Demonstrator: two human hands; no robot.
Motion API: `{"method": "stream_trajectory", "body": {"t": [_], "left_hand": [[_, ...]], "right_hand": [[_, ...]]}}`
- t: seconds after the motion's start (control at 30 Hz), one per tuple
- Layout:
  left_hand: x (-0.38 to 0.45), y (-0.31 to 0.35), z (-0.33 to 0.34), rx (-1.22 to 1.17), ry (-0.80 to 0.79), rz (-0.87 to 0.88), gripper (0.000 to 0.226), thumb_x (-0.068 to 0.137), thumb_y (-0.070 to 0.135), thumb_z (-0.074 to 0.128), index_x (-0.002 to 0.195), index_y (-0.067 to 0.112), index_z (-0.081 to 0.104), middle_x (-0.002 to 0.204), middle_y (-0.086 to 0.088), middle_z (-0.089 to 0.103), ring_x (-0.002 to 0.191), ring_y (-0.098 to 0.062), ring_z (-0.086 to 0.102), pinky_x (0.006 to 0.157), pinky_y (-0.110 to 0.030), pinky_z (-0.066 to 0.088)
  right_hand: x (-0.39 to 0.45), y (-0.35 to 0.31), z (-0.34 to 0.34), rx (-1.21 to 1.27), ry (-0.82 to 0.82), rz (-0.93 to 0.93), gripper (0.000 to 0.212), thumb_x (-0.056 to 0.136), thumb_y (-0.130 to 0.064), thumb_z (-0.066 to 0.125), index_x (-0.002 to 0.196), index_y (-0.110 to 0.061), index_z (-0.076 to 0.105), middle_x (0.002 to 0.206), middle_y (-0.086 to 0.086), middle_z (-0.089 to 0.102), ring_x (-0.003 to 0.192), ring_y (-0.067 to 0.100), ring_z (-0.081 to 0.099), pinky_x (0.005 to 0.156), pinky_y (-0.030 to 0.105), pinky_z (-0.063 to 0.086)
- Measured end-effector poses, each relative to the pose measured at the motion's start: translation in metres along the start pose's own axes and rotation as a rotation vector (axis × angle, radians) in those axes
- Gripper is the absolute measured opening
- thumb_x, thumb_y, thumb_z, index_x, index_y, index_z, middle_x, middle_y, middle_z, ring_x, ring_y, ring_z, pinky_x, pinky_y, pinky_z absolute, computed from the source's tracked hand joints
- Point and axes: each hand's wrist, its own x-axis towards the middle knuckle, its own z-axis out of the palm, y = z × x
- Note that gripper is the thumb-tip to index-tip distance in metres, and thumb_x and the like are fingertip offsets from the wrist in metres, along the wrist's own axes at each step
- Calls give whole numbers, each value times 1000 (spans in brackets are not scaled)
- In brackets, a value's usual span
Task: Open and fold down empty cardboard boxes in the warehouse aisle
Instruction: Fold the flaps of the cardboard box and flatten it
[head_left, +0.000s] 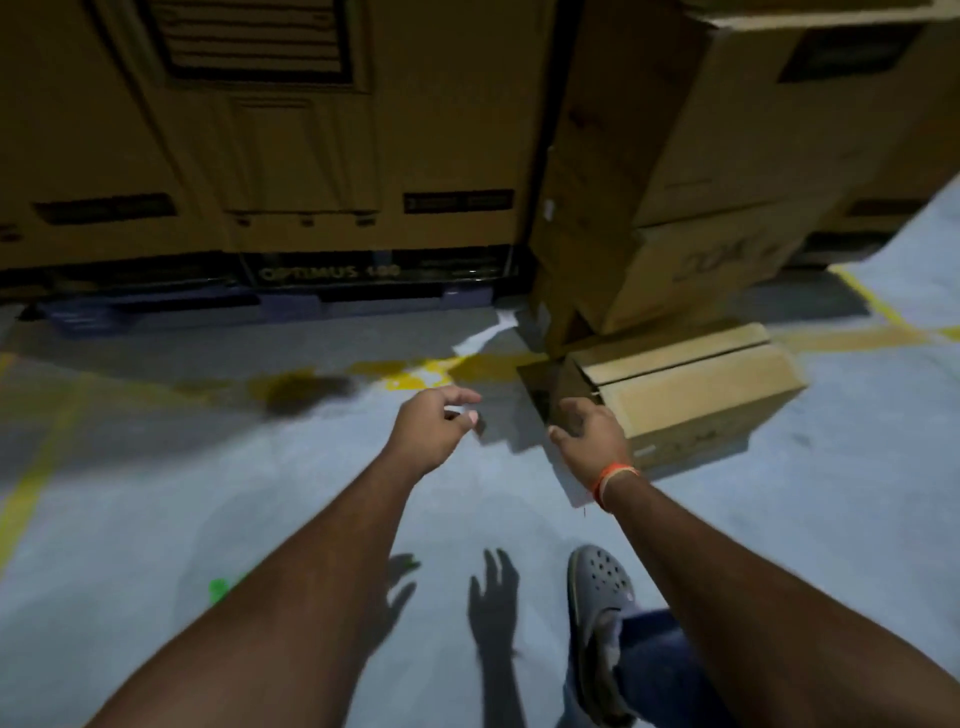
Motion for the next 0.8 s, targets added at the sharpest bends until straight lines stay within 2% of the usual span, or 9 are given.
{"method": "stream_trajectory", "body": {"t": [0.1,0.2,0.3,0.47,0.57,0.63,0.7,0.73,0.8], "left_hand": [[36,13,59,22,-71,18,24,93,17,71,116,18,75,110,0,76,103,-14,71,95,-30,54],[76,18,116,60,-139,42,28,94,20,70,122,17,73,120,-2,70,107,-16,68,101,-38,53],[122,17,170,112,-158,63,34,95,29,68,129,22,69,128,-4,63,115,-20,64,105,-41,50],[200,15,237,214,-98,54,46,98,36,64,141,23,58,140,-11,50,126,-28,53,110,-36,42],[249,5,261,316,-66,34,53,96,44,61,146,29,53,142,-15,48,130,-34,45,110,-38,40],[278,2,271,385,-102,20,60,97,52,57,150,26,48,144,-16,52,132,-36,48,109,-41,41],[300,0,277,375,-193,2,65,98,54,56,152,18,45,150,-13,51,137,-32,49,110,-41,40],[308,-1,281,343,-248,-19,67,98,53,57,154,19,42,154,-12,47,140,-30,46,111,-41,40],[319,-5,285,308,-332,-27,70,95,53,63,156,31,36,161,-10,36,144,-31,39,114,-44,40]], "right_hand": [[22,47,-11,163,112,153,44,94,-24,67,135,-12,59,133,16,53,119,35,55,106,40,45],[52,82,-10,398,246,367,41,99,-26,61,138,-15,57,140,15,46,122,36,53,105,40,44],[94,105,0,526,371,493,43,100,-29,58,141,-21,54,147,13,39,127,38,50,106,42,43],[156,133,22,568,485,535,51,99,-36,55,149,-29,44,158,12,23,136,39,41,108,44,41],[185,154,27,594,529,563,55,99,-40,54,152,-33,39,164,9,10,141,35,38,110,38,37],[199,165,28,653,534,585,57,100,-42,55,154,-36,37,166,5,4,144,32,35,109,31,32],[207,175,30,690,512,599,58,101,-41,56,155,-38,34,168,4,1,148,30,30,112,31,29],[208,179,30,700,502,607,59,101,-39,56,155,-39,33,168,4,0,149,29,28,115,33,27],[211,183,33,706,493,615,63,101,-34,57,156,-42,28,169,4,-1,149,29,29,116,34,27]]}}
